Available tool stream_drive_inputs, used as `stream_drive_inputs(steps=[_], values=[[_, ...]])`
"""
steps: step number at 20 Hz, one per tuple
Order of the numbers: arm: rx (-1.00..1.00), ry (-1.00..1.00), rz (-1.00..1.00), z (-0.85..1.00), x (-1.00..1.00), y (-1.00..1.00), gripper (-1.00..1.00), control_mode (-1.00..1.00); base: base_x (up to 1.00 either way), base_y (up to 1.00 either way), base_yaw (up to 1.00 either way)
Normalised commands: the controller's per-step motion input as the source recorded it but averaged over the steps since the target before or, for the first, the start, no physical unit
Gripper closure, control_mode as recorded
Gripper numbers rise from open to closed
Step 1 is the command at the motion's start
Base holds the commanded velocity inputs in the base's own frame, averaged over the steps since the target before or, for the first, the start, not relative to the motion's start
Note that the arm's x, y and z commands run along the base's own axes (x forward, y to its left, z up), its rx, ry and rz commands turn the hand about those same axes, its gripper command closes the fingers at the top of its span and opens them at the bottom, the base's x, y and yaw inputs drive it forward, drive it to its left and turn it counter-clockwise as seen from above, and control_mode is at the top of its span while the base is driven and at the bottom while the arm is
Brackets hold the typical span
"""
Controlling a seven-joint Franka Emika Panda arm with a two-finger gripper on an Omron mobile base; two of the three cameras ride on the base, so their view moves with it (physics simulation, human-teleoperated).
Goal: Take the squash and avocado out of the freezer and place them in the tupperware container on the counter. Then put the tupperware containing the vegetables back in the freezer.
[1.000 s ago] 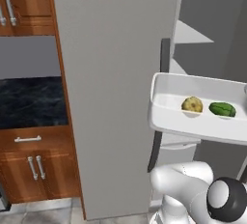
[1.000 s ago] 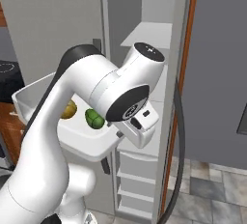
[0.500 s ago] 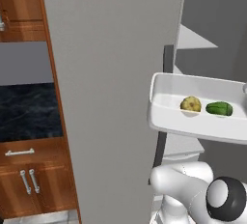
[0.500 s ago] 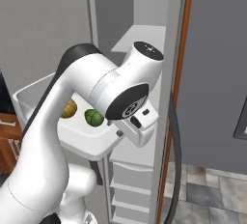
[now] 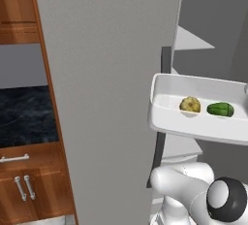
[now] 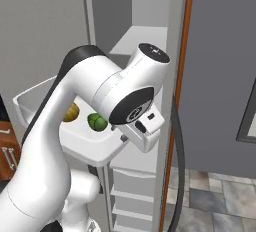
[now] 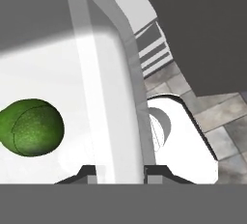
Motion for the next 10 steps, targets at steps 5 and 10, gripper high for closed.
stream_drive_inputs(steps=[5,10], values=[[0.00,0.00,-0.05,0.02,-0.07,0.00,1.00,-1.00,0.00,-0.01,-0.04],[0.00,-0.07,-0.13,0.31,-0.08,0.06,1.00,-1.00,0.00,0.00,0.00]])
